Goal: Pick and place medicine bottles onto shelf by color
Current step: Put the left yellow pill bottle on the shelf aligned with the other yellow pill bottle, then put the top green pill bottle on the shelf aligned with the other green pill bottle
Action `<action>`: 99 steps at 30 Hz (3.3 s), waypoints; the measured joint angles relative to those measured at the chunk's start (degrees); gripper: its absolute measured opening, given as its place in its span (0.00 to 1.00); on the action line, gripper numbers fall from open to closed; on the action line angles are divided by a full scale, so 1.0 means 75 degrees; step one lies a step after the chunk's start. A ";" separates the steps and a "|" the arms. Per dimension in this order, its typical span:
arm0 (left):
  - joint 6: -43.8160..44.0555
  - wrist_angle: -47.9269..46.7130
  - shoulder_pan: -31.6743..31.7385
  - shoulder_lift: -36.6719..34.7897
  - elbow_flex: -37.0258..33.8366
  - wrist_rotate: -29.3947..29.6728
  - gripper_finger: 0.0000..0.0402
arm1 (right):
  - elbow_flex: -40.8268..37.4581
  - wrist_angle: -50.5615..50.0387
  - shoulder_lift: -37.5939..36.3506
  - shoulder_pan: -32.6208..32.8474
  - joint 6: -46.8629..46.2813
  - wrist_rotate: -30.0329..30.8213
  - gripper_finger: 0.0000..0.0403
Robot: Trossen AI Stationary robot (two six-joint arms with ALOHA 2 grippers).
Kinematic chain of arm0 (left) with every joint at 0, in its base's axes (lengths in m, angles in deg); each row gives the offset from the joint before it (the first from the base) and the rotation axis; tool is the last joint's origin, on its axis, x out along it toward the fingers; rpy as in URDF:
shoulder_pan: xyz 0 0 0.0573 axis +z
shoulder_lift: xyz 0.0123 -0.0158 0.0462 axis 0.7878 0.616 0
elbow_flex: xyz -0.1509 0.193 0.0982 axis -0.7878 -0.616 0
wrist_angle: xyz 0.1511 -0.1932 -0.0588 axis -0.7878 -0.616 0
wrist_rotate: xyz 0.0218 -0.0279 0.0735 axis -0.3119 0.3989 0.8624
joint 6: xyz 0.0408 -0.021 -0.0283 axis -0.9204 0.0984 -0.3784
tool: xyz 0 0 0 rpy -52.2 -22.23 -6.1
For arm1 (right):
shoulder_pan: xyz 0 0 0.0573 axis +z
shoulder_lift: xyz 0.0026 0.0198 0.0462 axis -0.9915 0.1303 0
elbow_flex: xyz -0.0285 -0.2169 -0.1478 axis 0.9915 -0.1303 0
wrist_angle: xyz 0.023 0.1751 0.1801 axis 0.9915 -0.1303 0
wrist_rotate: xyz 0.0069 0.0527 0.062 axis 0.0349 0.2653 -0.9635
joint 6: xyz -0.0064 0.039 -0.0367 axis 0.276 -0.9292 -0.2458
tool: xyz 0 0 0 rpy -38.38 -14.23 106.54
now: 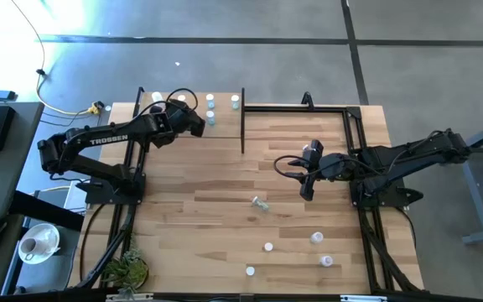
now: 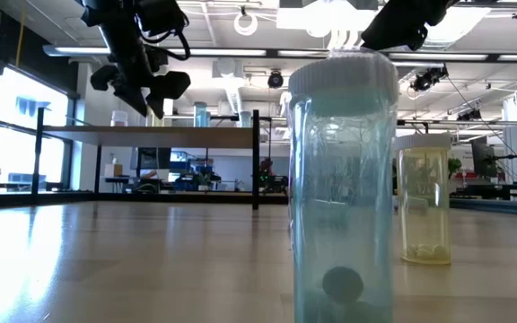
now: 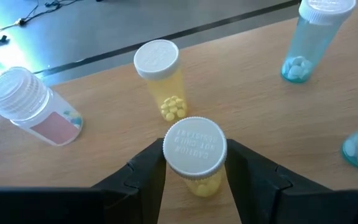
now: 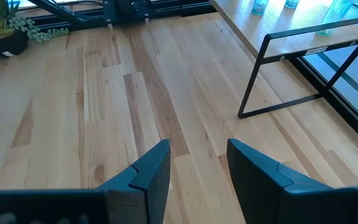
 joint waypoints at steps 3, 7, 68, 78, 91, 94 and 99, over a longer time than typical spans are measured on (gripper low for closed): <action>-0.0014 0.0001 0.0000 0.0000 0.0000 -0.0135 0.37 | 0.0000 0.0001 0.0000 0.0001 0.0000 -0.0003 0.37; -0.0188 0.0009 0.0000 0.0000 0.0000 -0.0182 0.41 | 0.0000 0.0001 0.0000 0.0001 0.0000 -0.0001 0.37; -0.3336 0.0017 -0.2495 -0.0341 0.1466 -0.2758 0.55 | 0.0000 -0.0359 -0.0003 0.0001 -0.0439 -0.0608 0.37; -0.2940 0.2867 -0.4236 -0.0370 0.0100 -0.4420 0.55 | 0.0000 -0.0629 0.0000 0.0001 -0.0702 -0.0609 0.37; -0.3759 0.7084 -0.5433 -0.0315 -0.1630 -0.5192 0.55 | 0.0000 -0.1380 0.0009 0.0001 -0.1316 -0.0575 0.37; -0.3942 0.7688 -0.5473 -0.0315 -0.1957 -0.5194 0.55 | -0.0003 -0.2005 0.0011 0.0001 -0.1865 -0.0410 0.37; -0.3967 0.8427 -0.5436 -0.0315 -0.2470 -0.5174 0.55 | -0.0003 -0.3043 0.0017 0.0040 -0.2842 -0.0258 0.37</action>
